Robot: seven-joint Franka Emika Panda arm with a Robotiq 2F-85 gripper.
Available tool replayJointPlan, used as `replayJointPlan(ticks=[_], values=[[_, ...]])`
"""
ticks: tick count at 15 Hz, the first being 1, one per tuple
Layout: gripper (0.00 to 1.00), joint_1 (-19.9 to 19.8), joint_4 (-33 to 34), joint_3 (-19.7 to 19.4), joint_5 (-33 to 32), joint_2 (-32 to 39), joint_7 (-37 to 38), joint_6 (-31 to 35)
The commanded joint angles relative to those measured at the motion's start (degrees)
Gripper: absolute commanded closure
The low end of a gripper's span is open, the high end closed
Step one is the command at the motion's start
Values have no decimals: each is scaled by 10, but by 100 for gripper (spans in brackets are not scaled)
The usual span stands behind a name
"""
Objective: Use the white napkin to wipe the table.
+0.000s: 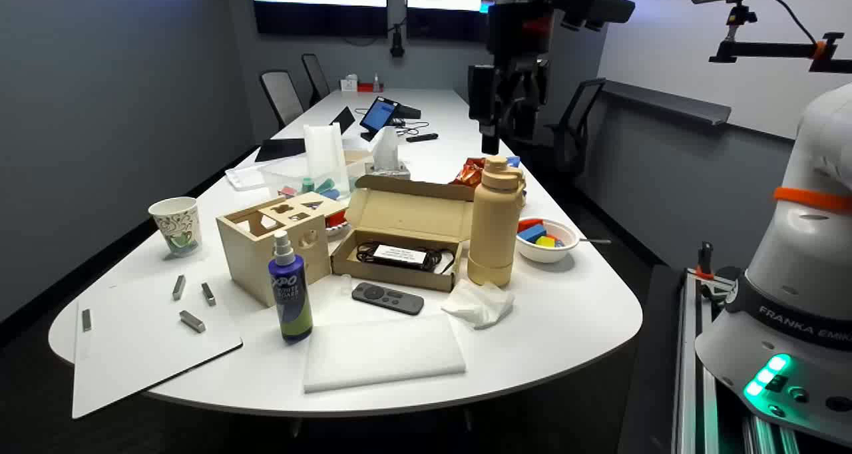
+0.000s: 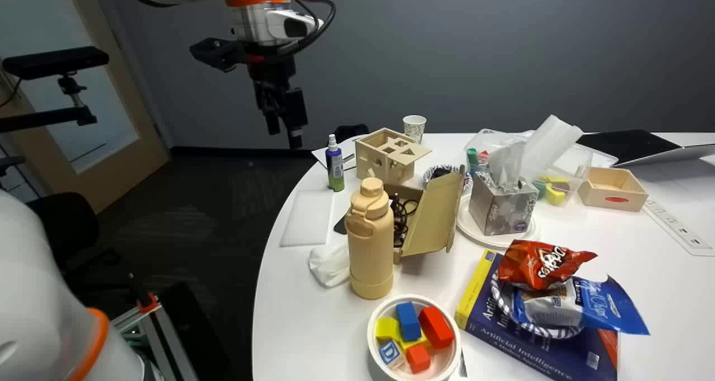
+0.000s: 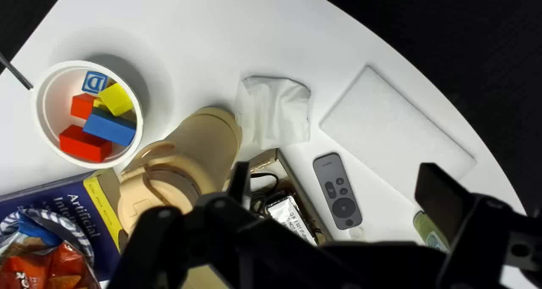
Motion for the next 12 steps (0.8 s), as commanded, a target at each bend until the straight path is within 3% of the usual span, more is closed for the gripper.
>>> replayJointPlan(ticks=[1,6,12], values=[[0,6,1,-6,-3,1,3,-1],[0,6,1,-6,-3,1,3,-1],[0,-6,16,17,-24,143,70,88]])
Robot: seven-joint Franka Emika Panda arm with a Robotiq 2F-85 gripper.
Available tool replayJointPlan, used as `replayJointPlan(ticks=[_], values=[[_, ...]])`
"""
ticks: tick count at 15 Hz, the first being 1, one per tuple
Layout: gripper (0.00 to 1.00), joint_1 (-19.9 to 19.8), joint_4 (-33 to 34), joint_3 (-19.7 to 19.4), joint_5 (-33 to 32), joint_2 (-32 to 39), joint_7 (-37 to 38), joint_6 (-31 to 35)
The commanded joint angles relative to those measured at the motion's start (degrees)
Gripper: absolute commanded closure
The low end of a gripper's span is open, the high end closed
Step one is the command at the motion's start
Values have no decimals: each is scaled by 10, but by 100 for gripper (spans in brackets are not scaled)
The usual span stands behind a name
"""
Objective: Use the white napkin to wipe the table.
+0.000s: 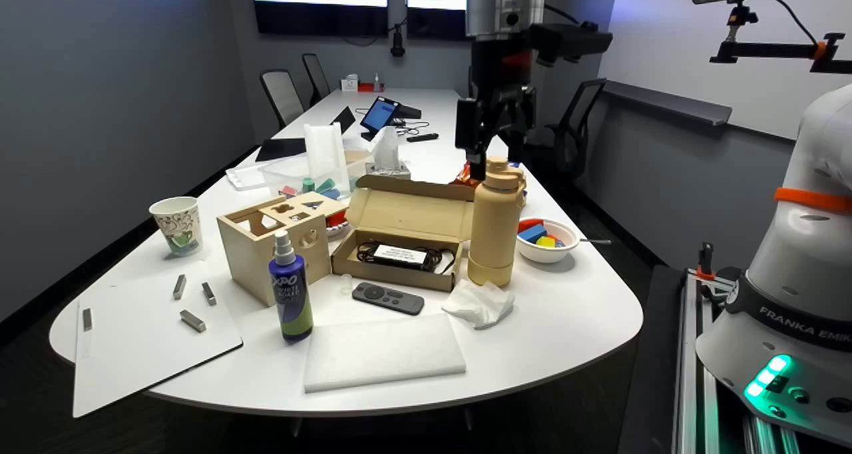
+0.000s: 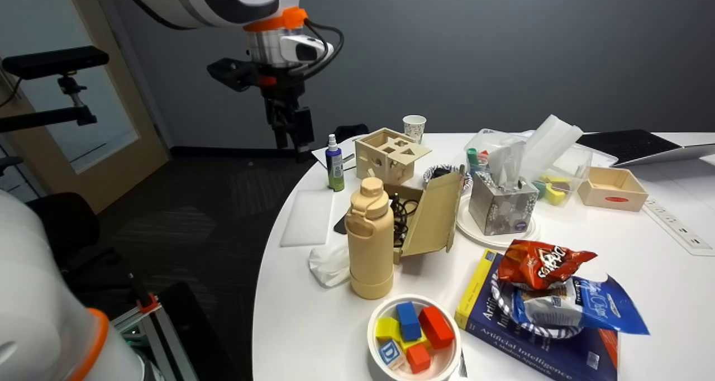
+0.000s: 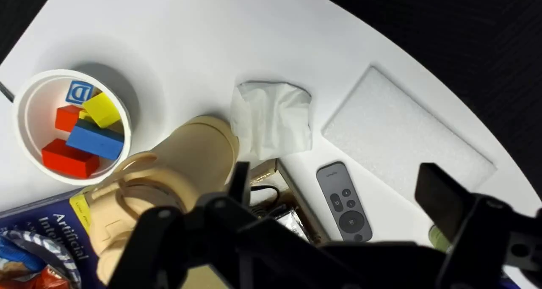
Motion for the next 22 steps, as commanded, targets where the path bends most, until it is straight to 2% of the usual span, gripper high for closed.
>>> replayJointPlan(ticks=[1,6,11,17,22], values=[[0,-3,16,14,-20,107,54,74],[0,-2,29,0,-91,253,156,188],[0,38,45,-46,-124,356,238,227],[0,82,70,-94,-113,432,289,244],[0,98,70,-125,-110,450,318,263]])
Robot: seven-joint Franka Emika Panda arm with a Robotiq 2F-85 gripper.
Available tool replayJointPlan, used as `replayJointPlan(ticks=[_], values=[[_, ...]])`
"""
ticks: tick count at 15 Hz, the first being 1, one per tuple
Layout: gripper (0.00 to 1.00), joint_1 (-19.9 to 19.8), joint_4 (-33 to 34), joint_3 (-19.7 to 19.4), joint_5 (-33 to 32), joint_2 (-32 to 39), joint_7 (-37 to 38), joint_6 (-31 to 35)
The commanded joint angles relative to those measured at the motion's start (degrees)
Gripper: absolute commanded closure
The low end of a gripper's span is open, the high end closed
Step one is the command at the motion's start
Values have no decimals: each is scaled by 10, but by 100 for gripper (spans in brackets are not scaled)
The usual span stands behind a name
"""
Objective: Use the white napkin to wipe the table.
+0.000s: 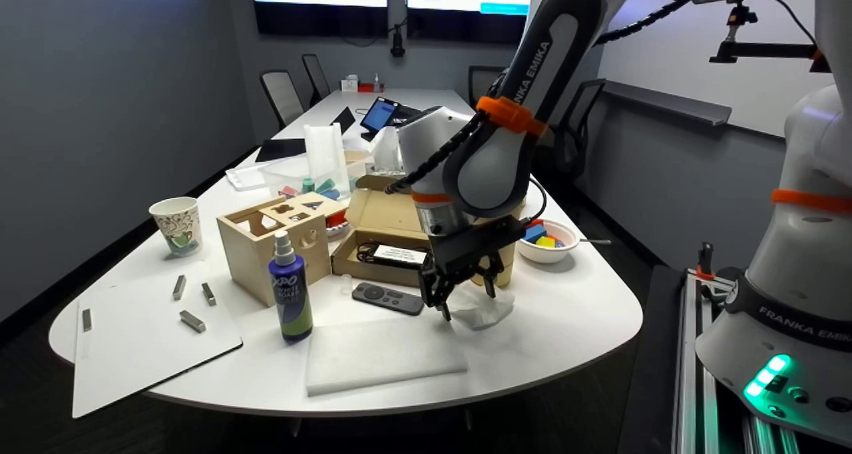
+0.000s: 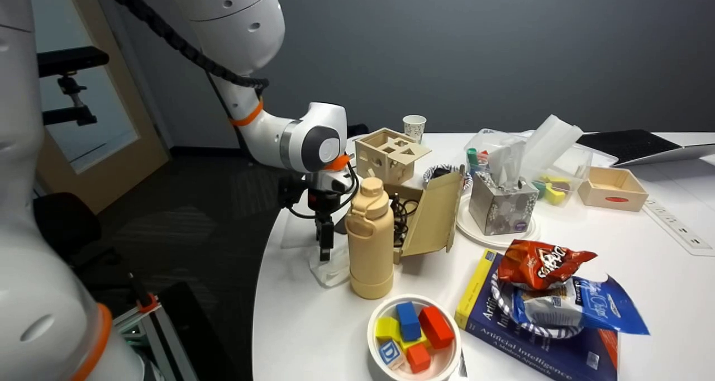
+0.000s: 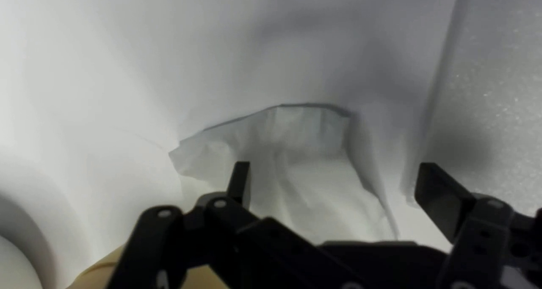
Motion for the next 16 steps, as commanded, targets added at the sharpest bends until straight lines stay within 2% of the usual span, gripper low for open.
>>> replayJointPlan(ticks=[1,9,16], values=[[0,15,3,-24,4,9,29,13],[0,3,-30,-23,44,-15,20,36],[0,6,-57,-33,54,-29,47,43]])
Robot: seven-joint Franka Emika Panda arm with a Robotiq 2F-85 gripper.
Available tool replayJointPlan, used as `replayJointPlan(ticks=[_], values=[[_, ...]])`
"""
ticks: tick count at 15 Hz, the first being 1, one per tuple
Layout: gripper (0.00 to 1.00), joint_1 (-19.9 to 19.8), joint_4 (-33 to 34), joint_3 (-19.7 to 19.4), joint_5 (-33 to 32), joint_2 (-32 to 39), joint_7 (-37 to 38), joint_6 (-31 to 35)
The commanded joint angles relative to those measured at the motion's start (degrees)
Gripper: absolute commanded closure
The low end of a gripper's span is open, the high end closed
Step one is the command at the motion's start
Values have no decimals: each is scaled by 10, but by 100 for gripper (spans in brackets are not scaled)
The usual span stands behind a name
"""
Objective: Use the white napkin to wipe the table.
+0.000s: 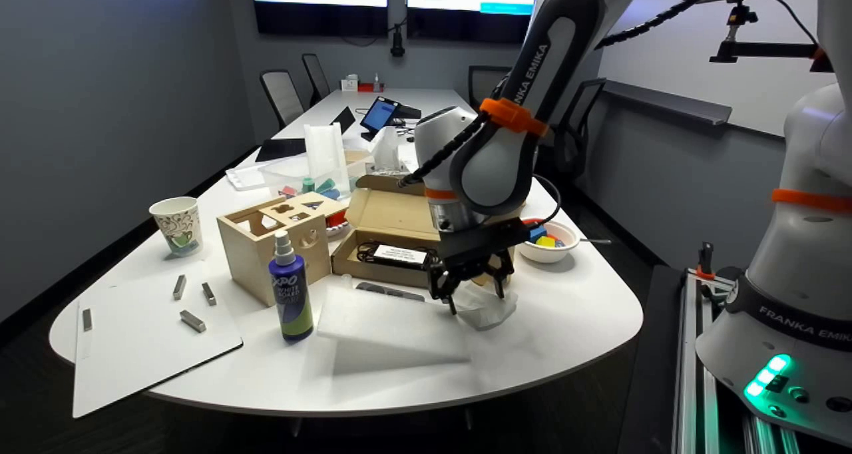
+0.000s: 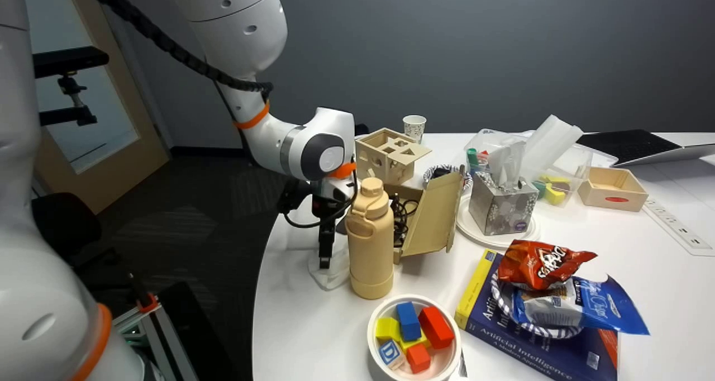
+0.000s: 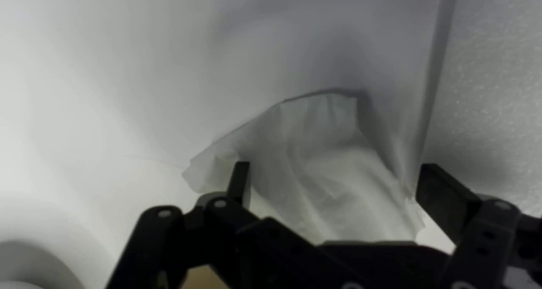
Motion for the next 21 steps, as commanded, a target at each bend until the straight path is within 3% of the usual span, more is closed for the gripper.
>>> replayJointPlan(ticks=[1,2,4,13,17,21], values=[[1,1,-33,-3,14,-21,10,20],[25,0,-34,-1,17,-20,8,23],[30,-2,-35,3,25,-18,2,31],[100,-4,-29,13,54,8,-17,72],[99,-7,-35,18,63,-4,-31,72],[99,-14,-64,47,96,-53,-87,87]])
